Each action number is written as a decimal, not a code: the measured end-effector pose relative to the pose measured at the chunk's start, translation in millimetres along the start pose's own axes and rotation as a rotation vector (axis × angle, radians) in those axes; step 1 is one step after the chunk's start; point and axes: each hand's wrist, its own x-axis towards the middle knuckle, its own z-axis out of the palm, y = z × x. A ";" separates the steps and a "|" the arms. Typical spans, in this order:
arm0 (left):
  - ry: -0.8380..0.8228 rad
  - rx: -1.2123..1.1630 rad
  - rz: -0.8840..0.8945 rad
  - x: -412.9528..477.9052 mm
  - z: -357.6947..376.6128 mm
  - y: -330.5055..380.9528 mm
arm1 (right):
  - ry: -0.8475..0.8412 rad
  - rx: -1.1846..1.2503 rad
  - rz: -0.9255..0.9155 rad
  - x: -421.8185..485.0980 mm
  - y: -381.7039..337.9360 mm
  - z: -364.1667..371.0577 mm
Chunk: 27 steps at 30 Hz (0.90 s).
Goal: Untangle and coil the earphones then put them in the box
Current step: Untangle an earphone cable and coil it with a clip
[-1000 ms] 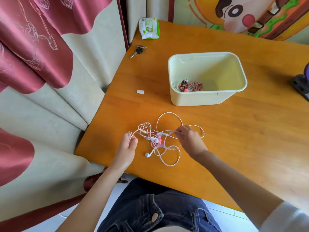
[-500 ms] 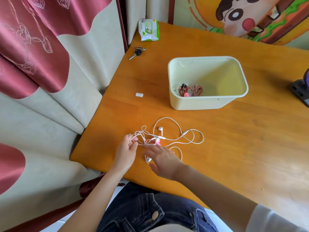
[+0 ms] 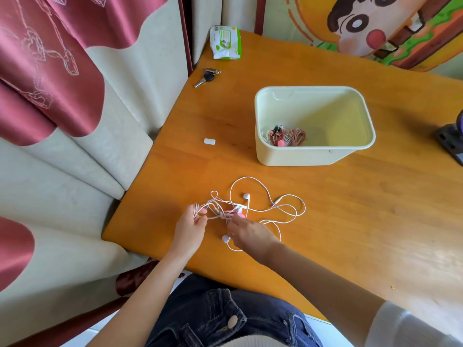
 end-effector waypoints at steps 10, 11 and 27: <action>0.146 -0.128 0.030 -2.3 -9.6 4.9 | 0.042 -0.102 0.082 13.0 -4.0 -3.8; 0.148 -0.127 0.029 -2.3 -11.2 5.5 | 0.037 -0.092 0.071 15.5 -5.9 -6.7; 0.068 -0.145 -0.012 0.6 -4.7 10.2 | -0.002 0.801 0.647 -5.2 59.8 -55.3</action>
